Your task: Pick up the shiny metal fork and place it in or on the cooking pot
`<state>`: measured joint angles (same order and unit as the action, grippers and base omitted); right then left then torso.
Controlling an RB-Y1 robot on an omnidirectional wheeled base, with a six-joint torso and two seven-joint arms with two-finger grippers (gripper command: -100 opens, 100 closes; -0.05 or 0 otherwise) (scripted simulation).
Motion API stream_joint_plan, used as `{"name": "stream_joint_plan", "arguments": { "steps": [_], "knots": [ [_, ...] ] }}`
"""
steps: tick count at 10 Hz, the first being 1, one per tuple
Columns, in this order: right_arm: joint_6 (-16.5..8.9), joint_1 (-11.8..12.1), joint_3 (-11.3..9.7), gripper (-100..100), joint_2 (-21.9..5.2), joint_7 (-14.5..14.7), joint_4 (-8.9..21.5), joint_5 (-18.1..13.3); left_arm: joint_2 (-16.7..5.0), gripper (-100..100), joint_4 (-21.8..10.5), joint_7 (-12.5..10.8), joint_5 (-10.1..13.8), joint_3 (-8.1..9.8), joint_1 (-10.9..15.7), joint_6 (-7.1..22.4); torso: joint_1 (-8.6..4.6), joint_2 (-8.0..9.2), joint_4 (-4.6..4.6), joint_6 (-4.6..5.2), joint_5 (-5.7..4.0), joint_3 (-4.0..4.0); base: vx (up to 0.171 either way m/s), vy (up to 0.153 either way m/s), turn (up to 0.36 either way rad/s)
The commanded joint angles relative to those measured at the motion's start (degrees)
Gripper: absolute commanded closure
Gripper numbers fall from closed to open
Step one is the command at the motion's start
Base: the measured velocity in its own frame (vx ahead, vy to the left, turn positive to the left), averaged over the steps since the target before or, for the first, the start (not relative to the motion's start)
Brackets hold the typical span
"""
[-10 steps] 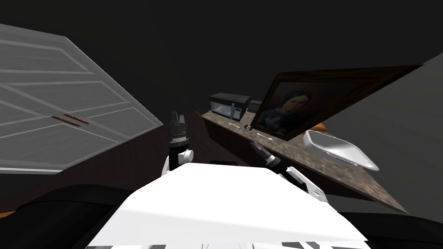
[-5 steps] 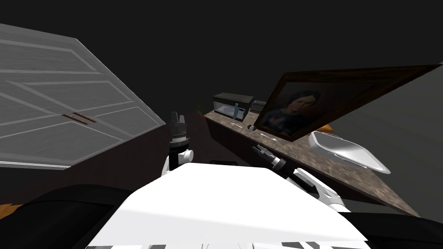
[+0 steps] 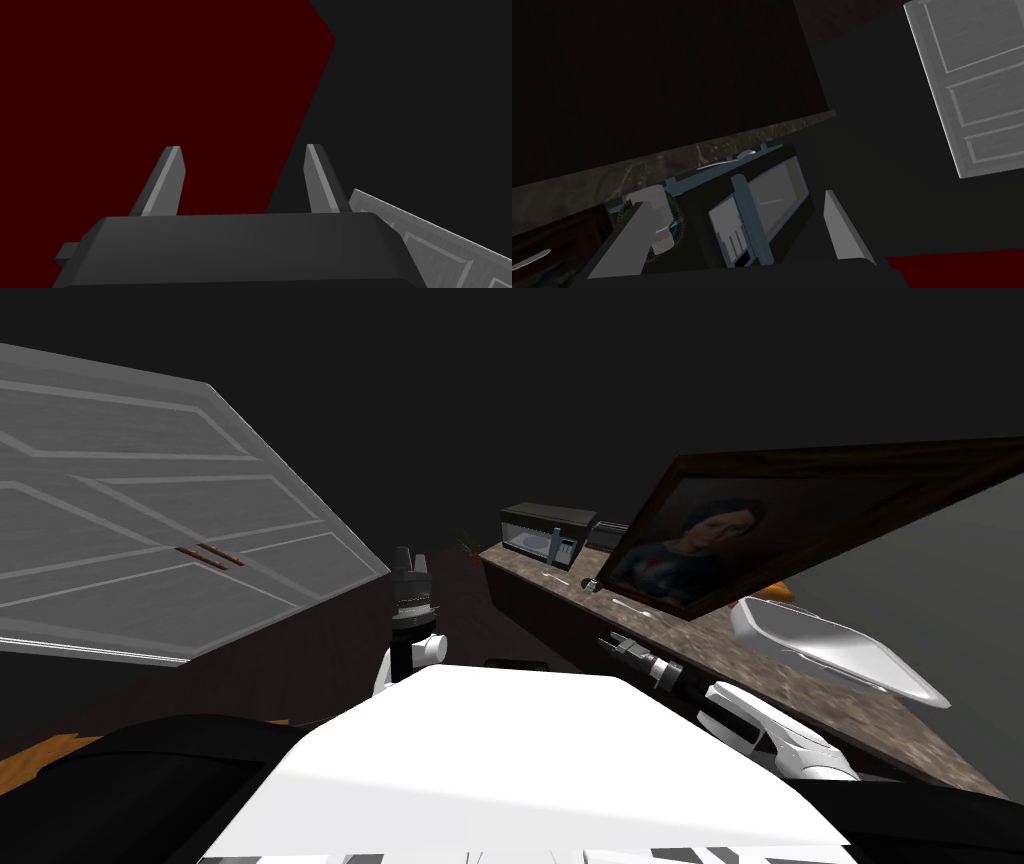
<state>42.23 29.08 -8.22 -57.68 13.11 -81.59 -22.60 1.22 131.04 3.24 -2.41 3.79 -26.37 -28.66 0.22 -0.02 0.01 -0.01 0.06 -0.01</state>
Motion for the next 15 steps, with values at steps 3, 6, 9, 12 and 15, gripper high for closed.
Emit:
{"name": "stream_joint_plan", "arguments": {
  "steps": [3, 6, 9, 12, 15],
  "knots": [
    [-0.6, 0.7, -0.3, -100, -4.5, 1.4, 2.9, -2.1, 0.0, 0, 0.0, 0.0, 0.0, 0.00, 0.0, 0.0, 0.03, 0.04, 0.01, 0.01, 0.01, 0.02, -0.001, 0.060, 0.060],
    [-0.7, 0.8, -0.8, -100, -9.5, 2.9, 7.5, -4.6, 0.0, 0, 0.0, 0.0, 0.0, 0.00, 0.0, 0.0, -0.05, -0.01, 0.00, 0.02, -0.01, -0.01, 0.012, 0.056, 0.080],
    [-0.8, 0.8, -1.1, -100, -12.2, 3.6, 10.5, -5.8, 0.0, 0, 0.0, 0.0, 0.0, 0.00, 0.0, 0.0, -0.02, -0.03, -0.01, 0.01, -0.01, -0.02, 0.016, 0.050, 0.069],
    [-1.0, 1.0, -1.7, -100, -16.6, 4.9, 15.1, -8.1, 0.0, 0, 0.0, 0.0, 0.0, 0.01, 0.0, 0.0, -0.10, -0.04, -0.01, 0.02, -0.03, -0.03, 0.023, 0.040, 0.094],
    [-1.4, 1.3, -2.5, -100, -20.3, 5.9, 19.2, -10.3, 0.0, 0, 0.0, 0.0, 0.0, 0.01, 0.0, 0.0, -0.09, -0.11, -0.02, 0.02, -0.02, -0.07, 0.042, 0.043, 0.112]
  ]
}}
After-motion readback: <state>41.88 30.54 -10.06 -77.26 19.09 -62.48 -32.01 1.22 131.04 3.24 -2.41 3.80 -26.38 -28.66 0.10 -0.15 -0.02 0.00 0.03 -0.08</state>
